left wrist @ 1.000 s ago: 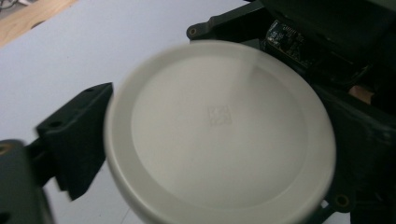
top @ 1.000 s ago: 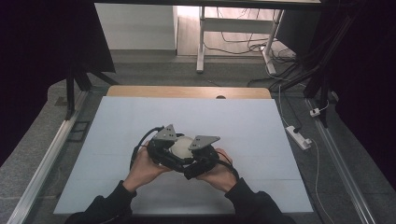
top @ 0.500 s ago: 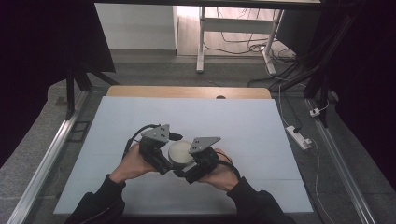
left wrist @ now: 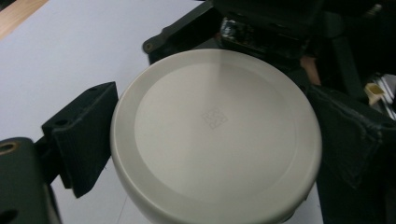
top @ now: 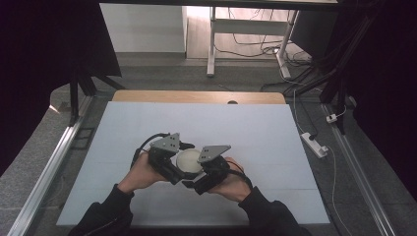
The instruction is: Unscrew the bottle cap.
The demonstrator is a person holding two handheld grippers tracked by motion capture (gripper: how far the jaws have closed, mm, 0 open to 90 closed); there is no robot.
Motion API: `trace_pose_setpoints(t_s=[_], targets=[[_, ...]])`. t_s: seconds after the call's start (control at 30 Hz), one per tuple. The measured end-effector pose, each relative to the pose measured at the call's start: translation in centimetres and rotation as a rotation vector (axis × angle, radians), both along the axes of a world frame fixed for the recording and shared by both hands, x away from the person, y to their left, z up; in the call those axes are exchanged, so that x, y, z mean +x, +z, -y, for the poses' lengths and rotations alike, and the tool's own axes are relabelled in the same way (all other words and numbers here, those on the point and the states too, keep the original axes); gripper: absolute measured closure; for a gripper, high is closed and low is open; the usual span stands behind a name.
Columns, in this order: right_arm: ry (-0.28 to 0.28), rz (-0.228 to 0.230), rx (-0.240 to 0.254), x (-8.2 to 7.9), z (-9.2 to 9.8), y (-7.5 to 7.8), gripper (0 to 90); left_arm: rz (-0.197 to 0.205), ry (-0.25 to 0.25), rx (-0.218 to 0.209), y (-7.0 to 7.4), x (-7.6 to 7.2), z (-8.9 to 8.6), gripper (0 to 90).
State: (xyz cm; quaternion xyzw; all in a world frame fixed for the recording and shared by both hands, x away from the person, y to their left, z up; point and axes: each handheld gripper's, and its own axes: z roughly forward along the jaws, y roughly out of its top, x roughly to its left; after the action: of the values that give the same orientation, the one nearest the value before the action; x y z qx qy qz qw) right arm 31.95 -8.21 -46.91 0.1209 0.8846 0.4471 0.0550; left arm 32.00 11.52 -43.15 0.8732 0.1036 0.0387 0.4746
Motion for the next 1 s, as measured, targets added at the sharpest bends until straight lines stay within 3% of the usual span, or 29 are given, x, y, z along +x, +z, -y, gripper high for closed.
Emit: trace_pose_setpoints(t_s=[0.03, 0.17, 0.23, 0.27, 0.43, 0.6, 0.83, 1.0], targets=[[-0.013, -0.002, -0.001, 0.1, 0.0, -0.1, 6.6, -0.013, 0.050, -0.003, -0.1, 0.0, 0.3, 8.0], [-0.080, 0.000, -0.010, 0.4, 0.1, -0.2, 6.6, -0.028, 0.166, 0.000, -0.2, -0.2, 1.0, 8.0], [-0.093, -0.002, -0.011, 0.5, 0.1, -0.3, 6.6, -0.028, 0.191, 0.001, -0.2, -0.3, 1.2, 8.0], [-0.117, -0.005, -0.008, 0.6, 0.2, -0.3, 6.6, -0.028, 0.242, 0.003, -0.2, -0.5, 1.6, 8.0], [-0.143, -0.008, -0.011, 0.6, 0.2, -0.4, 6.6, -0.011, 0.286, 0.015, -0.2, -0.8, 2.1, 7.8], [-0.127, -0.008, 0.012, 0.6, 0.4, -0.1, 6.6, 0.041, 0.250, 0.035, 0.0, -0.8, 2.0, 0.1], [-0.068, 0.000, 0.032, 0.3, 0.6, 0.3, 6.6, 0.017, 0.092, -0.019, 1.4, -0.6, 0.1, 0.0], [-0.019, -0.004, 0.047, 0.1, 0.5, 0.5, 6.6, 0.016, -0.005, 0.005, 1.6, -0.6, -0.4, 0.0]])
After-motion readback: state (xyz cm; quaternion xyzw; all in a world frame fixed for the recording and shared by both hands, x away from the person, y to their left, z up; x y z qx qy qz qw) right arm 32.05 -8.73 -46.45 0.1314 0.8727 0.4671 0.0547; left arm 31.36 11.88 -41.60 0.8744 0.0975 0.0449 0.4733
